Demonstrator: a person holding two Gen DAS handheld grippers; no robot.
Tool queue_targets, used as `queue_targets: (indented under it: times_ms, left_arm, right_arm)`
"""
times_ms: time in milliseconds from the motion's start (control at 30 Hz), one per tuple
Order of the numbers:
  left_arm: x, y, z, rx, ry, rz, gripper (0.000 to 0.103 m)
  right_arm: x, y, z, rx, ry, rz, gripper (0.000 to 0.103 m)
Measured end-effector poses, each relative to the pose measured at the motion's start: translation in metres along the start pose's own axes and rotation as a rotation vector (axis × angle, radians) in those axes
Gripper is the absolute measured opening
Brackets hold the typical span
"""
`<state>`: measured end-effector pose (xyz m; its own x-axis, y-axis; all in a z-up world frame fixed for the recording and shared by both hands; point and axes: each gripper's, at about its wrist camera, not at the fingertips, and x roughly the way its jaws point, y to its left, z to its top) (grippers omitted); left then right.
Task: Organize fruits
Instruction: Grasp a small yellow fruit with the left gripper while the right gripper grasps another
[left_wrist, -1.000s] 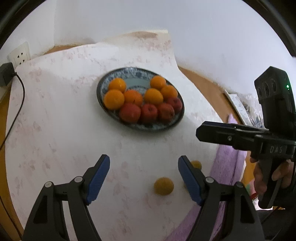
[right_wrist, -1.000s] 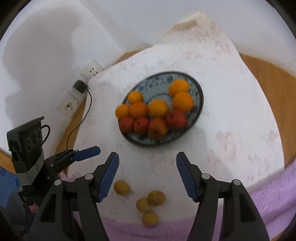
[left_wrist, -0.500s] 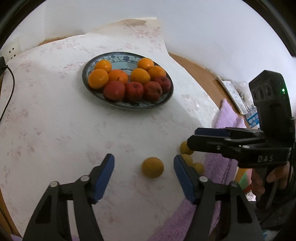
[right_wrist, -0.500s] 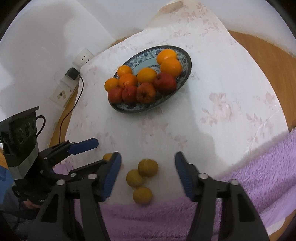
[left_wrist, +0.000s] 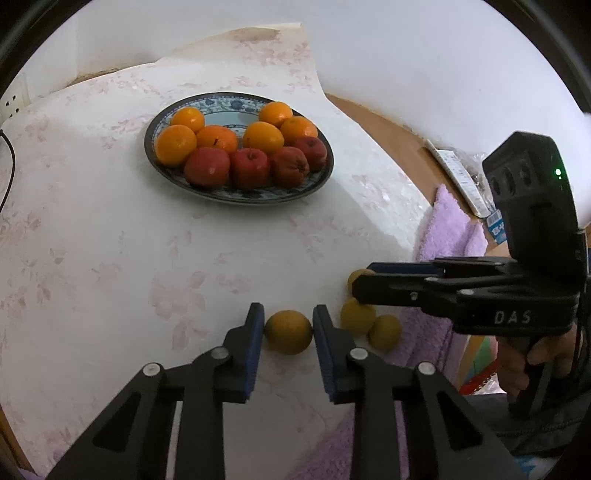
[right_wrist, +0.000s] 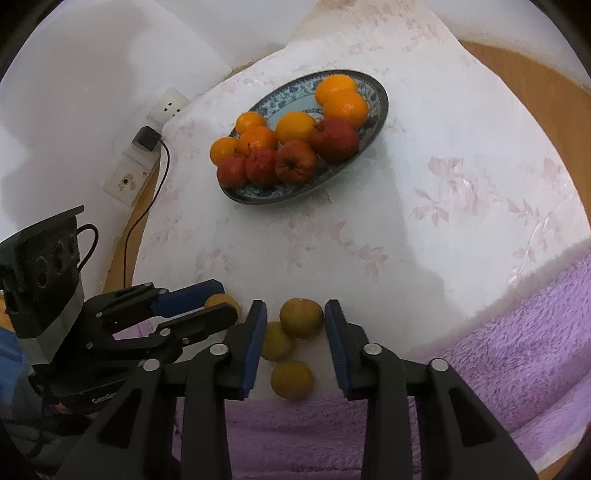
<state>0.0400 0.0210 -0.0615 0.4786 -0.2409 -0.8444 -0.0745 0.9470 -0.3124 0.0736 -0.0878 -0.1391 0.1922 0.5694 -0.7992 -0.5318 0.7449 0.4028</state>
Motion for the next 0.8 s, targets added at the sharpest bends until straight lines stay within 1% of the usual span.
queue_targets:
  times_ms: [67,133,633,800]
  left_arm:
    - [-0.0006,0.0002,-0.0001,0.001,-0.005,-0.009,0.028]
    - [-0.0010,0.0000,-0.0003,0.005,-0.008,-0.008,0.028]
    - [-0.0059,-0.0018,0.0035,0.019,-0.022,0.009,0.028]
    - [-0.0094,-0.0002,0.0083,0.013,-0.037,0.007,0.028]
  right_arm:
    - [-0.0003,0.0006,0.0004,0.000,-0.001,-0.005,0.031]
    - [-0.0011,0.0020,0.0006,-0.007,-0.004,-0.016,0.028]
    - [-0.0057,0.0029,0.0006,-0.021,-0.017,-0.003,0.026]
    - [-0.0097,0.0029,0.0020,-0.027,-0.031,0.020,0.026]
